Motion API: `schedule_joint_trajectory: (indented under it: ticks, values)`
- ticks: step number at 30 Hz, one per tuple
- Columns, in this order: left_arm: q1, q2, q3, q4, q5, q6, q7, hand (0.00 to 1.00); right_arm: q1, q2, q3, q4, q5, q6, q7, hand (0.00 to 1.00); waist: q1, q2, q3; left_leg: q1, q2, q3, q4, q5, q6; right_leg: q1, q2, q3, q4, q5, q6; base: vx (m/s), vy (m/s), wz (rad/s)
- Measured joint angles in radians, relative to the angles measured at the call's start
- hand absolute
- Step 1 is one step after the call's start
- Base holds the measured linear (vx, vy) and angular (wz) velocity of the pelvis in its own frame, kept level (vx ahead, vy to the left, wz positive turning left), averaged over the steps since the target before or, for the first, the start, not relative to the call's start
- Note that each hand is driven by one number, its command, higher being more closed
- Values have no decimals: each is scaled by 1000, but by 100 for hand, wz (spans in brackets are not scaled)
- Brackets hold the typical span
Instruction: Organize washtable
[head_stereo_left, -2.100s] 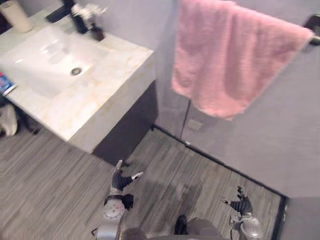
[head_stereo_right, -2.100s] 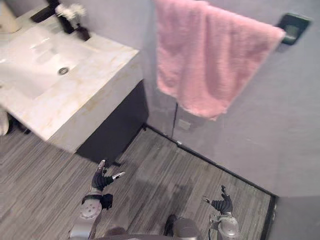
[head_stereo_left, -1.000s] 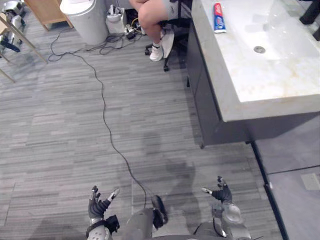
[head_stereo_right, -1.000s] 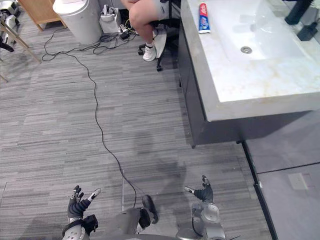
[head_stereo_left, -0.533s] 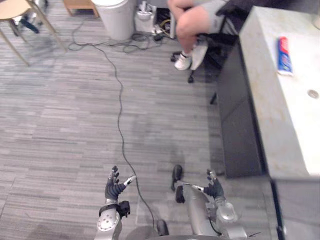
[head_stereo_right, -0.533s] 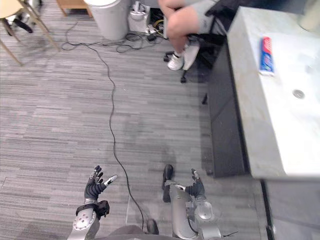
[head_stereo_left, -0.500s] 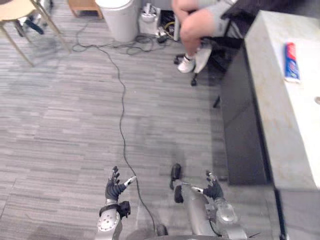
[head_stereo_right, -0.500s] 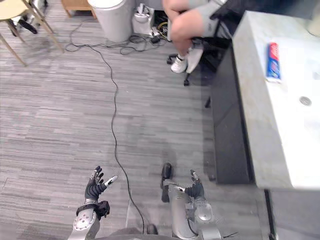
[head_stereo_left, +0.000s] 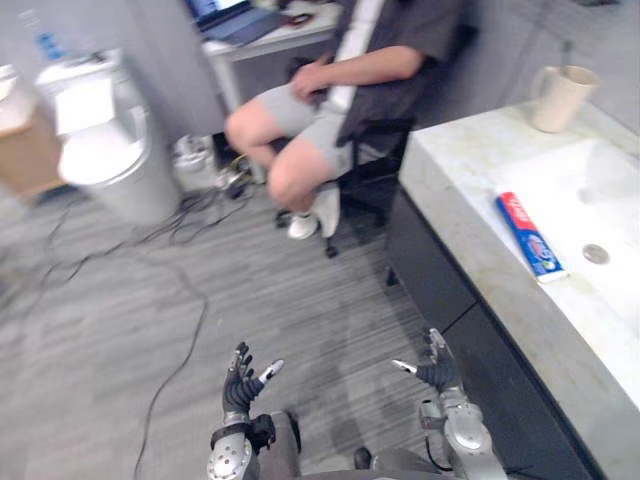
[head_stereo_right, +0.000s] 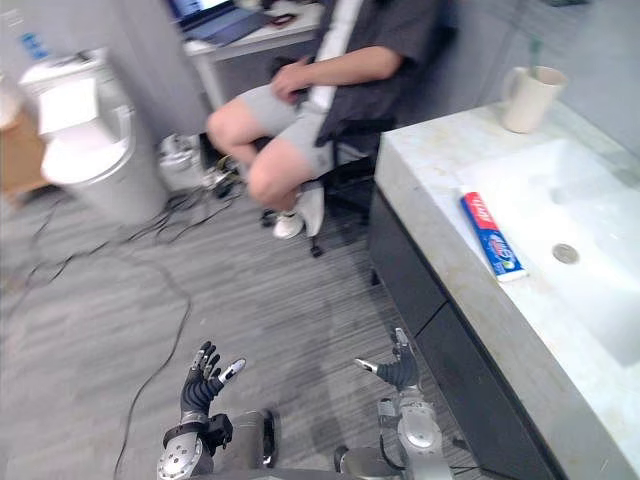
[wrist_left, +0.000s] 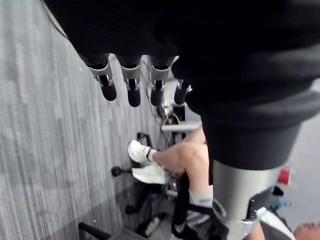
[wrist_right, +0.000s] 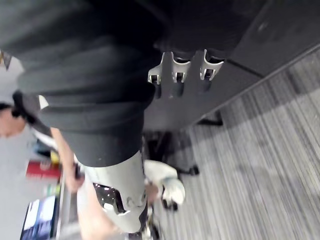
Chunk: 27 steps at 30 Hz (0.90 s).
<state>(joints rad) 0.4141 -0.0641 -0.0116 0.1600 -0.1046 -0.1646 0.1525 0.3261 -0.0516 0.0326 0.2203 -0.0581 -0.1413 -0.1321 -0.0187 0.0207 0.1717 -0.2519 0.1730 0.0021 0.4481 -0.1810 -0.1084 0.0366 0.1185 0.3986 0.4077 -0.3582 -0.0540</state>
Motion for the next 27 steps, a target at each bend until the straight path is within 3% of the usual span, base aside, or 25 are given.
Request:
schedule_joint_trajectory:
  ticks: [1,2,3,4,5,7,9,10,11,12,13,14,15,16,17,18,19,21,23,24,25,26,27]
  values:
    - [1,32,7,-6,5,1,1,0,21,9,0,12,1,2,1,0,7,-40,-25,4,14,97,55,-39,16,-45,-29,-17,52,-21,27,455,418,-197]
    - [-3,52,9,-12,10,1,1,0,25,19,7,14,1,4,2,0,7,-45,-27,7,15,134,58,-50,24,-66,-48,-44,73,-23,39,309,307,-156]
    - [-8,71,12,-21,12,2,0,0,25,33,10,15,1,4,4,0,5,-67,-31,17,15,170,54,-61,33,-91,-66,-77,95,-19,67,315,331,-154]
    - [-21,103,25,-42,21,3,1,0,15,68,9,36,6,5,4,0,11,-101,-28,79,19,261,19,-76,51,-158,-127,-208,167,-9,137,301,303,-162]
    - [-28,109,23,-41,21,5,1,0,6,74,6,50,9,5,4,0,13,-102,-27,111,19,289,-3,-79,53,-176,-158,-297,191,-17,145,328,321,-195]
    - [-49,112,25,-36,31,4,1,0,-73,69,5,150,9,1,5,0,6,-64,-22,245,34,421,-118,-82,48,-216,-266,-668,217,-39,116,202,257,-167]
    - [-83,129,30,-19,35,3,0,0,-141,68,-4,242,9,0,5,0,6,-45,-16,304,39,498,-185,-87,40,-272,-293,-858,183,-42,105,194,209,-153]
    - [-118,141,36,20,36,5,0,0,-164,66,-24,269,8,1,5,0,0,-38,-11,316,41,534,-194,-89,35,-321,-289,-910,150,-23,75,186,83,-121]
    - [-138,143,42,49,36,5,-1,0,-170,61,-35,280,8,2,5,0,-3,-32,-6,327,43,541,-195,-90,34,-338,-274,-921,124,-1,53,236,19,-88]
    - [-157,146,54,95,36,12,-2,0,-170,47,-46,295,8,9,5,0,-14,-30,-3,356,44,559,-186,-93,29,-349,-247,-916,59,60,23,250,-18,-57]
    - [-153,146,61,101,37,14,-4,0,-168,40,-52,295,8,11,5,0,-23,-32,-1,373,45,568,-166,-100,18,-347,-241,-919,44,96,17,351,-65,-44]
    - [-148,147,62,118,39,14,-19,0,-142,23,-71,297,8,13,5,0,-40,-37,0,394,59,567,-91,-119,-12,-332,-238,-902,48,159,-26,397,-78,-23]
    - [-151,137,61,128,39,22,-26,0,-132,-8,-77,316,9,23,5,0,-52,-4,-1,380,113,552,29,-118,-11,-293,-208,-907,50,142,-29,392,-94,-26]
    - [-151,133,58,126,38,23,-33,0,-126,-20,-77,314,9,25,5,0,-53,5,3,358,139,540,107,-99,19,-277,-194,-902,38,134,-32,384,-113,-54]
    - [-151,122,57,128,38,26,-44,0,-123,-40,-81,311,9,30,5,0,-52,17,15,292,183,495,286,-6,81,-235,-166,-878,-1,123,-36,358,-156,-68]
    - [-154,113,53,131,38,27,-45,0,-127,-39,-99,311,12,33,3,0,-48,17,37,229,212,430,432,6,82,-170,-146,-850,-47,125,-37,351,-142,-68]
    - [-156,111,50,132,38,27,-46,0,-127,-36,-111,311,14,34,2,0,-48,12,42,206,208,400,473,-24,78,-141,-144,-836,-66,124,-37,344,-116,-65]
    - [-156,115,40,131,37,26,-46,0,-126,-36,-147,333,20,41,-1,0,-45,-18,52,139,167,328,475,-81,66,-50,-150,-782,-127,125,-37,377,-71,-70]
    - [-156,116,40,131,36,26,-45,0,-130,-39,-159,351,25,41,0,0,-40,-29,56,77,117,260,349,-100,66,-7,-154,-736,-163,125,-37,378,39,-85]
    - [-145,111,54,144,33,43,-36,0,-132,-46,-178,356,31,41,-3,0,-25,-32,57,32,62,183,207,-99,65,3,-157,-681,-176,125,-35,386,162,-120]
    - [-114,115,62,158,33,49,-37,0,-138,-42,-206,373,31,41,-6,0,-15,-31,61,9,10,82,73,-86,48,20,-162,-637,-175,126,-19,380,195,-119]
    - [-103,115,61,162,33,52,-37,0,-141,-39,-220,386,31,42,-11,0,-14,-33,64,7,-11,48,13,-69,31,33,-167,-623,-174,123,-4,249,169,-81]
    - [-83,112,60,166,34,71,-32,0,-137,-37,-240,398,31,44,-21,0,-14,-27,62,14,-37,12,-87,9,32,52,-169,-605,-166,111,30,322,266,-63]
